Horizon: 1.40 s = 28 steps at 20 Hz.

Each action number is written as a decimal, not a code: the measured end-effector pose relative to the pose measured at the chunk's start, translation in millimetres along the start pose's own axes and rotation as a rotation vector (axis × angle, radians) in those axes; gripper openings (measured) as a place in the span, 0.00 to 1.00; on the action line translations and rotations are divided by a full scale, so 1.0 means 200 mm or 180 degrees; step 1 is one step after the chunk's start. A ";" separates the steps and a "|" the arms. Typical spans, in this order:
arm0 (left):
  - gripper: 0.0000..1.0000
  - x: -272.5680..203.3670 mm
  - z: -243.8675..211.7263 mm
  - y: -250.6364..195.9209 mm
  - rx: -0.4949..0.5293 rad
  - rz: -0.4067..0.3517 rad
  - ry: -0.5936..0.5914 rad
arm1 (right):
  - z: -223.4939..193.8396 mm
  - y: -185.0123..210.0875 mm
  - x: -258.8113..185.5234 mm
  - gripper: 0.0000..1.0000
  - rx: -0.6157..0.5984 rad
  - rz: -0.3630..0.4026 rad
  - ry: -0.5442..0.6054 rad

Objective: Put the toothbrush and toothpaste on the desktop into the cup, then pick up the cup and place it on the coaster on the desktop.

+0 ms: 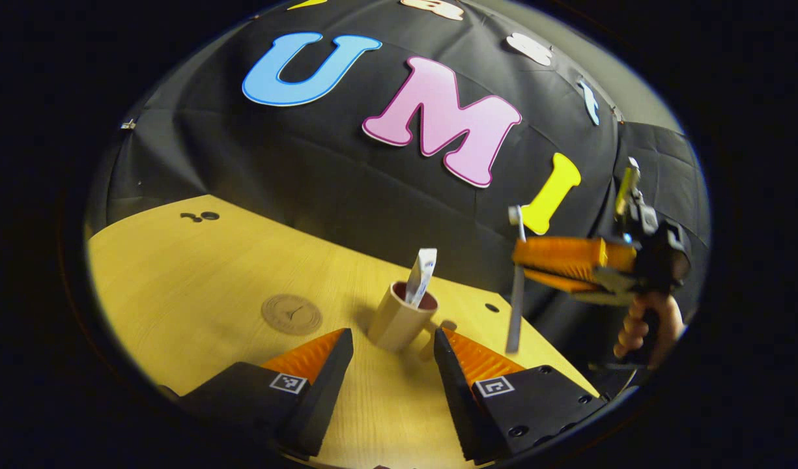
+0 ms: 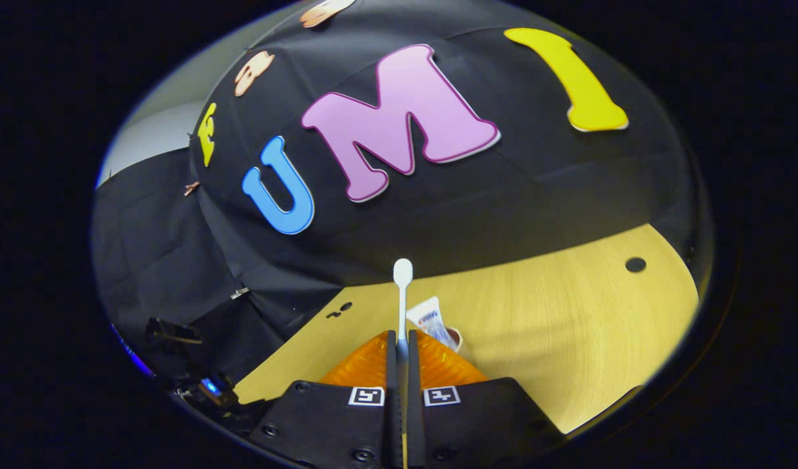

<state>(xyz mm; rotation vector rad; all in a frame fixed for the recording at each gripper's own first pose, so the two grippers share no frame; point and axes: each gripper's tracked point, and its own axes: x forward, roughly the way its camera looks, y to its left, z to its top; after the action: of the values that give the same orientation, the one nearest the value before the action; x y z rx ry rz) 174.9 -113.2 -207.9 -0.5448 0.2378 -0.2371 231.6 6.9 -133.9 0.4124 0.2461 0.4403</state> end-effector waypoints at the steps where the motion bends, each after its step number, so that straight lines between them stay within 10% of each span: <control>1: 0.78 -0.03 -0.04 0.00 0.0005 0.0008 0.0058 | 0.03 0.02 0.06 0.07 -0.0057 0.0050 -0.0038; 13: 0.79 -0.14 -0.21 -0.06 -0.0087 0.0103 0.0146 | -0.12 0.16 0.54 0.07 -0.1316 0.0533 -0.0064; 28: 0.79 -0.16 -0.26 -0.01 -0.0139 0.0228 0.0225 | -0.26 0.02 0.62 0.12 -0.1735 0.0334 0.0012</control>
<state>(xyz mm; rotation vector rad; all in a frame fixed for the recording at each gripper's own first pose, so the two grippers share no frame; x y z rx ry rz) 130.4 -131.1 -244.8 -0.5706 0.3312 -0.1822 322.7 85.0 -196.2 -0.1100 0.1003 0.5891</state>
